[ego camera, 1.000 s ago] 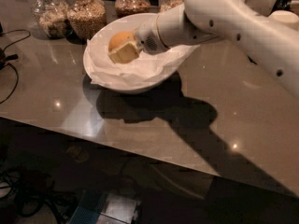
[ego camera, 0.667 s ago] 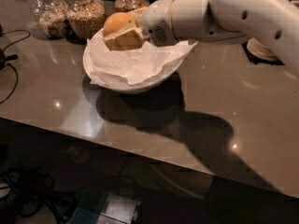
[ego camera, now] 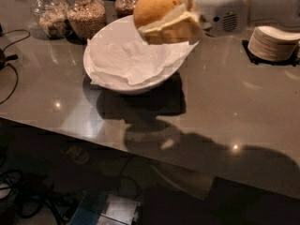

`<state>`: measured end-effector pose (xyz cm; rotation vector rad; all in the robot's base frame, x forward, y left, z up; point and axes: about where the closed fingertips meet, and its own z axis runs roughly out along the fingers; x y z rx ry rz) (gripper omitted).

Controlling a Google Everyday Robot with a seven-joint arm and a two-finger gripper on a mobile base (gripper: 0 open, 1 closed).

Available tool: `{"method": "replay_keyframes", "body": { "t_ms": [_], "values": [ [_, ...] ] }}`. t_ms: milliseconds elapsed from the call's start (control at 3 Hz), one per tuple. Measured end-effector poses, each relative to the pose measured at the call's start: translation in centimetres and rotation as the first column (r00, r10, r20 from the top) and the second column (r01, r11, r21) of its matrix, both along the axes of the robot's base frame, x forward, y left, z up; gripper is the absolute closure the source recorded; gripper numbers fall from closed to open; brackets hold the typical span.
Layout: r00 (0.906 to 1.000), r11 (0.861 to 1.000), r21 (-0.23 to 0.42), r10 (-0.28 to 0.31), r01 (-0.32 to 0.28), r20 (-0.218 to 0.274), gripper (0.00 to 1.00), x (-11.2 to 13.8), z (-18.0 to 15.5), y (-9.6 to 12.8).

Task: Pick orange from white bowl

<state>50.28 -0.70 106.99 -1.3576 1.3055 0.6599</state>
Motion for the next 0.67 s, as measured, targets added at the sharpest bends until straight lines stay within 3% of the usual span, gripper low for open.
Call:
{"method": "replay_keyframes", "body": {
  "t_ms": [333,667],
  "values": [
    [0.9990,0.997,-0.063,0.043,-0.043,0.007,1.00,-2.8,0.8,-2.0],
    [0.9937,0.990,-0.090,0.111,-0.112,-0.019,1.00,-5.2,0.0,-1.7]
  ]
}}
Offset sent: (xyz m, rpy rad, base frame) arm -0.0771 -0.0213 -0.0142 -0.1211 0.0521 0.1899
